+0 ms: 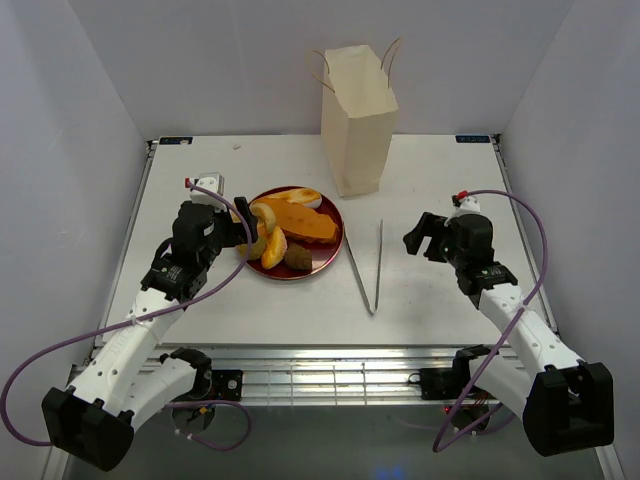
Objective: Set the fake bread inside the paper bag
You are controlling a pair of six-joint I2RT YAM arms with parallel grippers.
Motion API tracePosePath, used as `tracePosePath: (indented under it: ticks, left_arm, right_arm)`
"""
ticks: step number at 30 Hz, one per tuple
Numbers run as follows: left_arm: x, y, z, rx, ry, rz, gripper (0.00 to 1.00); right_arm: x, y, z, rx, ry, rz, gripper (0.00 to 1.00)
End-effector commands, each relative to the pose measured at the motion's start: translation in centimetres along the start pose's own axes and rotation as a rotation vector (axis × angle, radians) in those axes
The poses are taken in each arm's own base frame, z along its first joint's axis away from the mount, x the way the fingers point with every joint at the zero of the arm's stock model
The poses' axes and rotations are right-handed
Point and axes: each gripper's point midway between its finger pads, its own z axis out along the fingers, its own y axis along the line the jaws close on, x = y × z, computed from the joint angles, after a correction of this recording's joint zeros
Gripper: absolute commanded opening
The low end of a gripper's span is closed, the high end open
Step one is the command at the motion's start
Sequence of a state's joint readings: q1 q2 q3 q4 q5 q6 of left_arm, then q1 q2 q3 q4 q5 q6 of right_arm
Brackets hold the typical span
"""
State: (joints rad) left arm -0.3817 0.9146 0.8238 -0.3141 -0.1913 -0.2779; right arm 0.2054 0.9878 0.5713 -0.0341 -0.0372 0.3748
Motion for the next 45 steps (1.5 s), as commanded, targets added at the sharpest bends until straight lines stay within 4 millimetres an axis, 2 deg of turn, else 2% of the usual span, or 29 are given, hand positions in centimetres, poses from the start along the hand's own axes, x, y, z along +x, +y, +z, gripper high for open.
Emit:
tracePosePath:
  ticks: [1,2,3,5,8,10,11,12,14,18,22,27,31,33,40,45]
  left_arm:
    - [-0.9,0.0,-0.6,-0.004,-0.025,-0.006,0.98]
    - [-1.0,0.0,-0.6,-0.004,-0.026,-0.006,0.98]
    - [-0.9,0.0,-0.6,-0.003,-0.024,-0.006,0.98]
    - [-0.8,0.0,-0.5,-0.004,-0.019,-0.004,0.98]
    - [-0.7,-0.1,-0.4,0.002,-0.012,-0.004,0.98]
    - [-0.8,-0.1,-0.5,-0.001,-0.014,-0.005,0.98]
    - [-0.7,0.0,-0.5,-0.002,-0.015,-0.007,0.98]
    - [-0.6,0.1,-0.4,-0.008,-0.013,-0.008,0.98]
    - [-0.5,0.4,-0.3,-0.025,-0.012,-0.007,0.98]
    - [-0.4,0.7,-0.2,-0.045,-0.007,-0.003,0.98]
    - [-0.5,0.7,-0.3,-0.042,-0.009,-0.005,0.98]
    - [-0.8,0.8,-0.6,-0.047,-0.021,-0.009,0.98]
    - [-0.6,0.6,-0.5,-0.037,-0.015,-0.01,0.98]
    - [-0.6,0.4,-0.4,-0.028,-0.008,-0.01,0.98]
    - [-0.7,-0.2,-0.6,0.006,-0.011,-0.022,0.98]
    - [-0.7,-0.4,-0.7,0.019,-0.01,-0.022,0.98]
  right_arm:
    - [-1.2,1.7,-0.4,-0.099,-0.061,-0.048,0.9]
    - [-1.2,2.5,-0.8,-0.148,-0.071,-0.077,0.9]
    - [-0.1,3.2,-1.0,-0.208,-0.055,-0.095,0.9]
    - [-0.4,4.0,-1.4,-0.257,-0.094,-0.134,0.9]
    - [0.9,4.1,-1.2,-0.221,-0.043,-0.188,0.9]
    - [1.6,5.1,-1.1,-0.203,-0.034,-0.242,0.9]
    - [1.9,4.5,-0.8,-0.144,-0.035,-0.277,0.9]
    - [2.6,5.1,-0.8,-0.14,-0.022,-0.311,0.9]
    - [3.3,4.8,-0.5,-0.092,0.0,-0.349,0.9]
    - [5.2,6.0,-0.1,-0.117,0.056,-0.405,0.9]
    - [7.8,6.1,0.9,-0.084,0.161,-0.481,0.9]
    - [8.1,7.7,1.5,-0.117,0.171,-0.481,0.9]
    - [8.6,7.7,2.6,-0.087,0.195,-0.477,0.9]
    - [8.2,8.3,3.1,-0.095,0.171,-0.461,0.9]
    - [9.5,9.6,4.9,-0.113,0.211,-0.422,0.9]
    - [10.3,10.2,5.4,-0.134,0.221,-0.404,0.9]
